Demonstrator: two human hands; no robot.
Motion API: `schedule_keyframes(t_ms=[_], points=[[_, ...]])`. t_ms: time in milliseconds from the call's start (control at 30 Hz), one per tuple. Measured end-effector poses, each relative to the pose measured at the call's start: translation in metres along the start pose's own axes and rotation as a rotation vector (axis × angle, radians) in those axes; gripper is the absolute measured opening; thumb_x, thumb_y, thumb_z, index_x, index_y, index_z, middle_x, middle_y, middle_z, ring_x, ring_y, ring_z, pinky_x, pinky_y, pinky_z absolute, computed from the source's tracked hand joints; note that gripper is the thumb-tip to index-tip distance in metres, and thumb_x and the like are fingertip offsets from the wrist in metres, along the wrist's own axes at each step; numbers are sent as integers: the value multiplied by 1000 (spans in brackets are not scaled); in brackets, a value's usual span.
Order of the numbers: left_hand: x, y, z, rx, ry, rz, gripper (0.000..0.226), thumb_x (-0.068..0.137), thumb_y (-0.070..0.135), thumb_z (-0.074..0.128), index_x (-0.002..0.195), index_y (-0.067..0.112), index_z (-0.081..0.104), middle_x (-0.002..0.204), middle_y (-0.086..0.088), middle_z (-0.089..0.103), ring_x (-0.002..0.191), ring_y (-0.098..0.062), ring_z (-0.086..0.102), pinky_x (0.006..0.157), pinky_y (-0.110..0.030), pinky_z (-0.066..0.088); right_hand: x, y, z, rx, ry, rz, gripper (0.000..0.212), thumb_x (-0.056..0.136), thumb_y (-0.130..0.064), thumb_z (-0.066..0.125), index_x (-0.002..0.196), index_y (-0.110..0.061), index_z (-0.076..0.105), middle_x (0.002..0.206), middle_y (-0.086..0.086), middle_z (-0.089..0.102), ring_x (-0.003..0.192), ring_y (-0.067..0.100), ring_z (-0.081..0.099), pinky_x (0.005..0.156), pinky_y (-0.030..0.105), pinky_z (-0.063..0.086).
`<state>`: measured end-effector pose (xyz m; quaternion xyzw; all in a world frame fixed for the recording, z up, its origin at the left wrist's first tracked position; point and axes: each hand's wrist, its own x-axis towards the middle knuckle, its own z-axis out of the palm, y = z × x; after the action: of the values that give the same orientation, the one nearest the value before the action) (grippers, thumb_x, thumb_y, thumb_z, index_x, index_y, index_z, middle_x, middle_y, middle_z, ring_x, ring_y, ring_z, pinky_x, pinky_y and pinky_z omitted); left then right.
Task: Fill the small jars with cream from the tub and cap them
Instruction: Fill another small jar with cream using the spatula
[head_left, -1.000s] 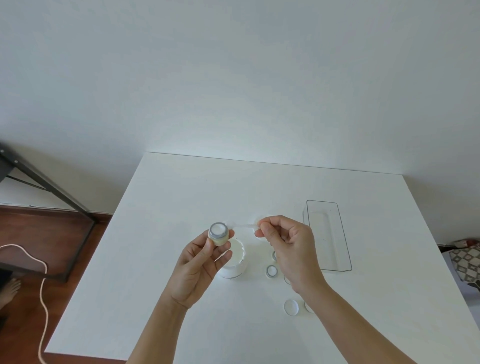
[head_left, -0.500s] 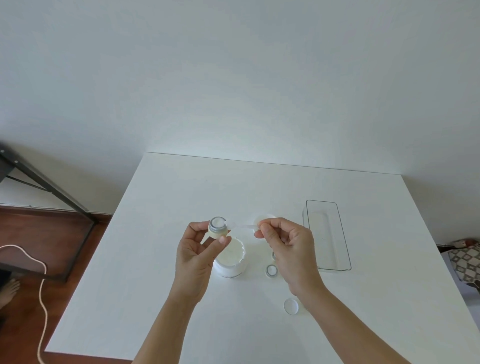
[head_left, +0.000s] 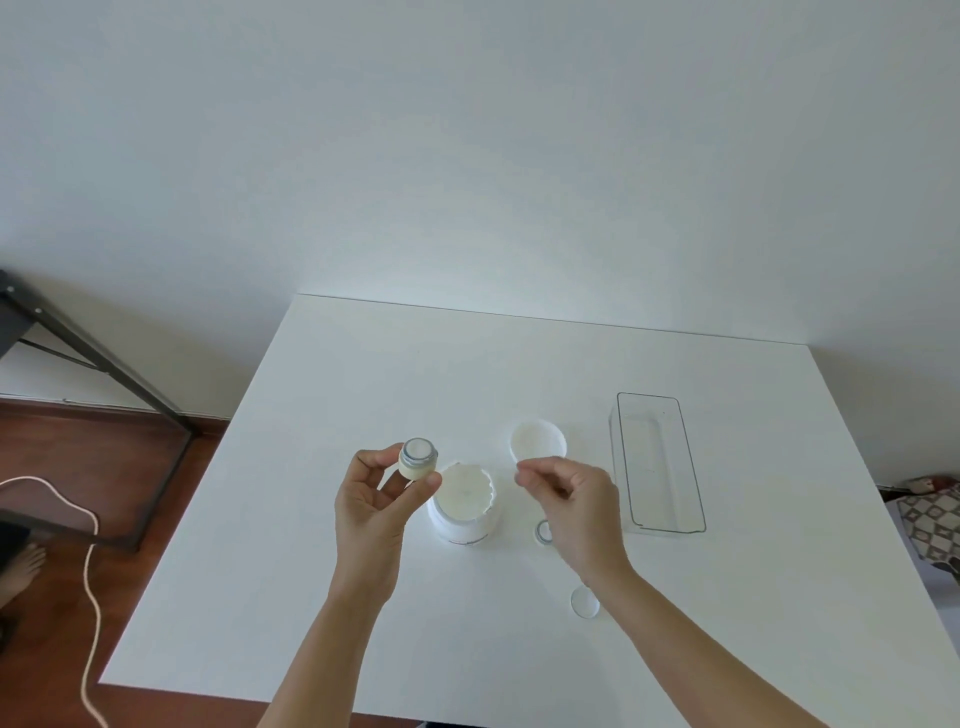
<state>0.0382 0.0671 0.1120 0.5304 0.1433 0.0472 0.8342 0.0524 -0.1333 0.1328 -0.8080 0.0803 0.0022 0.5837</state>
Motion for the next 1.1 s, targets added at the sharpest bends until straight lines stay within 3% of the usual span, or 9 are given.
schedule_keyframes(t_ms=[67, 167, 267, 433, 500, 600, 733, 900, 1100], points=[[-2, 1, -3, 6, 4, -11, 40, 66, 7, 82, 99, 16, 60, 111, -10, 74, 102, -21, 73, 90, -30, 52, -1, 17, 4, -331, -79, -211, 15, 86, -6, 68, 93, -16, 77, 74, -5, 73, 71, 7, 62, 66, 18, 49], [-4, 0, -6, 23, 4, -25, 40, 66, 9, 86, 97, 18, 63, 114, -9, 73, 106, -24, 73, 97, -36, 48, -2, 33, 3, -787, -273, -546, 35, 71, 14, 66, 96, -9, 75, 66, 2, 67, 71, 23, 56, 58, 35, 52], [-4, -3, -8, 32, 1, -24, 36, 70, 4, 84, 95, 21, 65, 111, -3, 75, 108, -24, 72, 101, -39, 47, -2, 37, -7, -882, -276, -700, 40, 61, 18, 67, 92, -7, 74, 60, 0, 61, 64, 23, 55, 50, 33, 51], [-4, -5, -5, 31, -3, -21, 38, 70, 3, 86, 96, 20, 64, 109, -1, 75, 108, -24, 72, 103, -40, 47, -1, 34, -23, -919, -252, -742, 36, 61, 19, 66, 84, -7, 74, 60, 1, 62, 64, 22, 56, 52, 28, 50], [-4, -6, -2, 26, -5, -19, 38, 68, 8, 84, 97, 18, 63, 108, -1, 75, 107, -24, 72, 103, -40, 46, -2, 32, -25, -813, -236, -653, 28, 70, 15, 66, 85, -7, 73, 63, 1, 65, 68, 22, 56, 55, 29, 51], [-4, -7, 2, 29, -5, -23, 38, 66, 11, 81, 98, 15, 62, 109, -3, 75, 106, -23, 73, 104, -41, 47, -1, 28, -20, -495, -114, -353, 11, 87, -7, 65, 87, -13, 74, 67, -1, 68, 69, 19, 59, 61, 26, 49], [-4, -10, 6, 37, -10, -29, 36, 67, 9, 81, 97, 16, 63, 109, -6, 75, 107, -26, 72, 106, -45, 46, 10, 28, -5, -253, -87, 81, 17, 86, -14, 64, 71, -16, 72, 66, 0, 72, 61, 18, 63, 55, 24, 47], [-4, -13, 7, 40, -18, -19, 33, 71, 3, 82, 93, 20, 65, 109, -3, 75, 109, -28, 72, 106, -45, 46, 12, 43, -17, -220, -70, 233, 19, 84, -12, 63, 68, -11, 72, 60, -5, 71, 52, 7, 61, 46, 10, 41], [-3, -16, 8, 34, -43, -48, 28, 73, 7, 80, 94, 22, 68, 111, -6, 74, 113, -32, 69, 106, -46, 45, 38, 54, -39, -51, 113, 365, 14, 84, -16, 66, 70, -14, 70, 67, -3, 74, 47, 4, 49, 60, 27, 46]])
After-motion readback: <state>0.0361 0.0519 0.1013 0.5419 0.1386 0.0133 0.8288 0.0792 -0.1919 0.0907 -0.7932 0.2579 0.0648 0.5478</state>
